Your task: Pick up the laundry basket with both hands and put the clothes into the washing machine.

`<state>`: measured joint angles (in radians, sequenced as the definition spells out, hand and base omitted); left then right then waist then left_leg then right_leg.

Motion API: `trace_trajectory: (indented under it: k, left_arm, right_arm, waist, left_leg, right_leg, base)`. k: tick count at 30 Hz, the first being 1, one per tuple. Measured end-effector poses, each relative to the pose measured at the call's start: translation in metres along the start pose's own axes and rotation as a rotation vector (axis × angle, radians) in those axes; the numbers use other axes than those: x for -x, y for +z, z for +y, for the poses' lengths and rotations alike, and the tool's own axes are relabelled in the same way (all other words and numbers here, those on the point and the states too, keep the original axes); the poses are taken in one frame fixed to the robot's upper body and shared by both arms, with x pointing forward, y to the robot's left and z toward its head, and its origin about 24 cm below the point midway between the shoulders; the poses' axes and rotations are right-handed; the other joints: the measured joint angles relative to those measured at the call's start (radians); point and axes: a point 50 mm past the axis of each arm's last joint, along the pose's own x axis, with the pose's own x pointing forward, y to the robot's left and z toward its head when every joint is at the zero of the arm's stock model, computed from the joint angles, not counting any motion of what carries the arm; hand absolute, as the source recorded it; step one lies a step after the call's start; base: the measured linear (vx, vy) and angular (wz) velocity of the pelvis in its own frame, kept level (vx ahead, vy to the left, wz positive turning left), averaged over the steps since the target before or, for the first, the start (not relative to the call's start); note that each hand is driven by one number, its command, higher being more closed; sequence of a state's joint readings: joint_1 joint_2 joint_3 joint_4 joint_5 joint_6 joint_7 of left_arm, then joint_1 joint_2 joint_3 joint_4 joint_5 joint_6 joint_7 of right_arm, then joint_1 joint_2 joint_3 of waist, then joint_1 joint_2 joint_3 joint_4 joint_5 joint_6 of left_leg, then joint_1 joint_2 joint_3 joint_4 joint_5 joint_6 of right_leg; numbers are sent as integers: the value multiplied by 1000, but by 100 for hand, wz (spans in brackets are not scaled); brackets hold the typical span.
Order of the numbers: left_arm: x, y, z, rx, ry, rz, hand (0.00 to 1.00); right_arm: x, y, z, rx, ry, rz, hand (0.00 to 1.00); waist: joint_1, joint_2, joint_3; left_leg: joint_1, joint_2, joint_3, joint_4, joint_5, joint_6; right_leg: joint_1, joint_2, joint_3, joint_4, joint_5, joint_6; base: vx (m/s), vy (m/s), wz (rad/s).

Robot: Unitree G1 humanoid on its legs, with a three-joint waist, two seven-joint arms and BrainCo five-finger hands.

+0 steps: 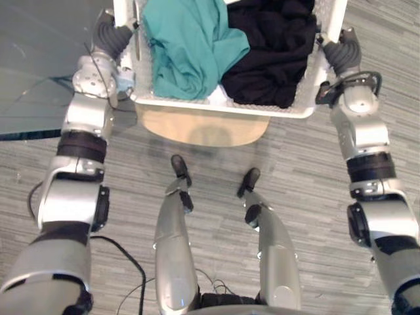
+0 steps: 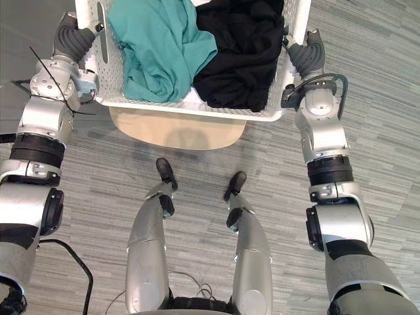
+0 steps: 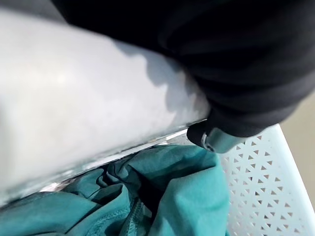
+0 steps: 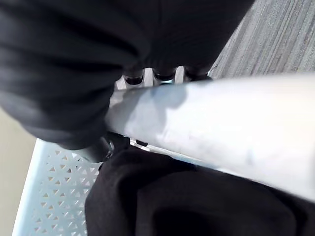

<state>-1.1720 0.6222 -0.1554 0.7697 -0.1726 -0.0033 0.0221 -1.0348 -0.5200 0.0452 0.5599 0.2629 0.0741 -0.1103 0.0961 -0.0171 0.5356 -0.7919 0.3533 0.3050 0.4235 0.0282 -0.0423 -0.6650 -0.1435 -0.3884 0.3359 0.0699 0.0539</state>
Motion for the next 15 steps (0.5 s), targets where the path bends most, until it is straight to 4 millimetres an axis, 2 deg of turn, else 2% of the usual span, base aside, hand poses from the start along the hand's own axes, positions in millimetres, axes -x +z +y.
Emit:
trace_trajectory:
  k: [5, 6, 7, 8, 12, 15]
  left_arm:
    - [-5, 2, 5, -39, 3, 23, 100]
    - [-6, 4, 6, -38, 0, 25, 100]
    - [-7, 5, 6, -40, 1, 27, 100]
    - [-8, 7, 7, -44, 4, 29, 0]
    - [-14, 20, 14, -43, 29, 13, 0]
    - [-15, 22, 18, -37, 47, 17, 0]
  right_arm:
    - [-11, 3, 3, 26, 30, 33, 100]
    - [-14, 5, 3, 28, 35, 38, 0]
    - [-16, 6, 3, 27, 36, 41, 0]
    - [-19, 8, 3, 24, 39, 45, 0]
    - [-26, 9, 3, 10, 57, 82, 0]
    - [-28, 8, 4, 15, 61, 95, 0]
  waist:
    - [-3, 0, 0]
    - [-4, 0, 0]
    - [-4, 0, 0]
    - [-4, 0, 0]
    - [-4, 0, 0]
    - [-6, 0, 0]
  left_leg:
    - [-19, 2, -3, 2, 5, 8]
    - [-29, 2, -4, 5, 7, 10]
    - [-34, 2, -5, 9, 7, 10]
    - [-43, 2, -5, 12, 7, 10]
    - [-74, 9, -18, 27, 9, 13]
    - [-77, 13, -25, 22, 17, 13]
  right_leg:
    - [-2, 2, -22, -18, -3, -5]
    - [-3, 4, -24, -30, -3, -5]
    - [-4, 5, -25, -36, -3, -6]
    - [-4, 7, -27, -48, -2, -7]
    - [-3, 19, -50, -84, 12, -26]
    - [-3, 24, -57, -85, 13, -28]
  base:
    - [-13, -39, 3]
    - [-29, -43, 3]
    - [-27, -32, 0]
    - [-31, -32, -1]
    - [0, 0, 0]
    - [10, -40, 1]
